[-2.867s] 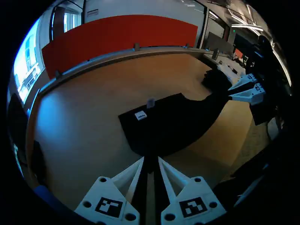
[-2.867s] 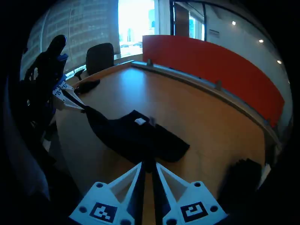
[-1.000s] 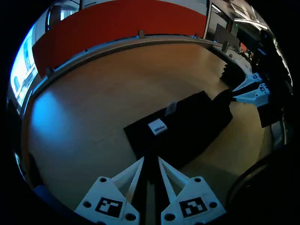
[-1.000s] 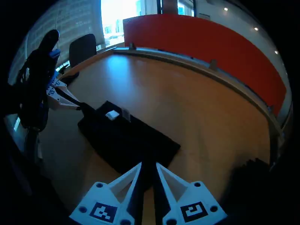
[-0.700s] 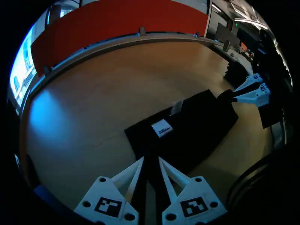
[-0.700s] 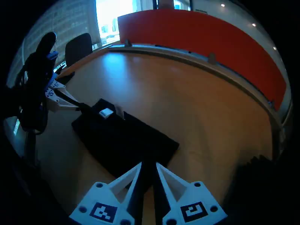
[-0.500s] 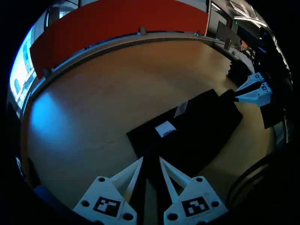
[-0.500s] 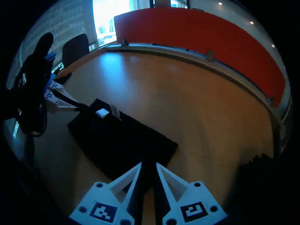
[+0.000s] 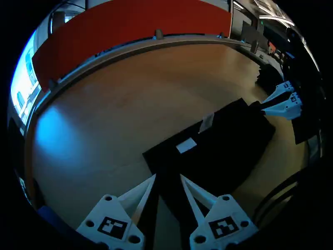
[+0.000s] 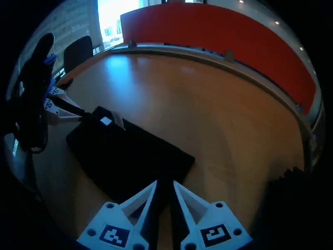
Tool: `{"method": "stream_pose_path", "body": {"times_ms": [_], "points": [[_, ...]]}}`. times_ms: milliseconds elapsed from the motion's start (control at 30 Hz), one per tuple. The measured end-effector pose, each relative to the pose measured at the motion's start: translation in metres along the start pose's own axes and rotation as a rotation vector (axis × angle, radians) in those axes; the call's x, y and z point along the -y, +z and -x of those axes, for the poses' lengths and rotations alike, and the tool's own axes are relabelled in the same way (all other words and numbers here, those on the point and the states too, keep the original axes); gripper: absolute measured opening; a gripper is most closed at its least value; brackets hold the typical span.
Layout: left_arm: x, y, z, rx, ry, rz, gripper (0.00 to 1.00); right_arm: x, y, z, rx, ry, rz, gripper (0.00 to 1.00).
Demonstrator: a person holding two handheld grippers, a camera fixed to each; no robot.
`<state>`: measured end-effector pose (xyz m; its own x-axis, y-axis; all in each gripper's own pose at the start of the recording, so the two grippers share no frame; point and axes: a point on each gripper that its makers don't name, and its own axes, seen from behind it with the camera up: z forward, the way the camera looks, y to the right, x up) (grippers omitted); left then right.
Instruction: Fold towel
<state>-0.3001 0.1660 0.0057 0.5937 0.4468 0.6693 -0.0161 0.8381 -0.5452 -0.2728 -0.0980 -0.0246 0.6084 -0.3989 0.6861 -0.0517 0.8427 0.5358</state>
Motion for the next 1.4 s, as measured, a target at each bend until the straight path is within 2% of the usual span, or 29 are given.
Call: {"method": "stream_pose_path", "body": {"times_ms": [200, 300, 500, 667, 733, 800, 867, 1133, 1400], "points": [[0.004, 0.004, -0.002, 0.0, 0.019, -0.014, 0.32, -0.006, 0.004, 0.003, 0.008, -0.025, 0.031, 0.28], [0.006, 0.005, -0.003, -0.001, 0.028, -0.02, 0.35, -0.01, 0.006, 0.004, 0.01, -0.039, 0.047, 0.43], [0.01, 0.007, -0.006, -0.003, 0.036, -0.031, 0.38, -0.021, 0.008, 0.002, 0.005, -0.063, 0.081, 0.65], [0.013, 0.008, -0.008, -0.002, 0.038, -0.042, 0.39, -0.031, 0.009, 0.0, 0.004, -0.077, 0.108, 0.68], [0.014, 0.009, -0.009, -0.003, 0.041, -0.045, 0.46, -0.034, 0.01, -0.002, 0.0, -0.077, 0.118, 0.7], [0.015, 0.009, -0.01, -0.004, 0.046, -0.049, 0.49, -0.037, 0.01, -0.004, -0.004, -0.078, 0.128, 0.7], [0.016, 0.009, -0.011, -0.003, 0.051, -0.053, 0.57, -0.04, 0.01, -0.006, -0.007, -0.079, 0.136, 0.7], [0.023, 0.009, -0.016, -0.012, 0.053, -0.069, 0.67, -0.049, 0.013, -0.019, -0.025, -0.076, 0.165, 0.7], [0.034, 0.01, -0.023, -0.022, 0.055, -0.094, 0.7, -0.054, 0.013, -0.031, -0.045, -0.076, 0.179, 0.71]]}}
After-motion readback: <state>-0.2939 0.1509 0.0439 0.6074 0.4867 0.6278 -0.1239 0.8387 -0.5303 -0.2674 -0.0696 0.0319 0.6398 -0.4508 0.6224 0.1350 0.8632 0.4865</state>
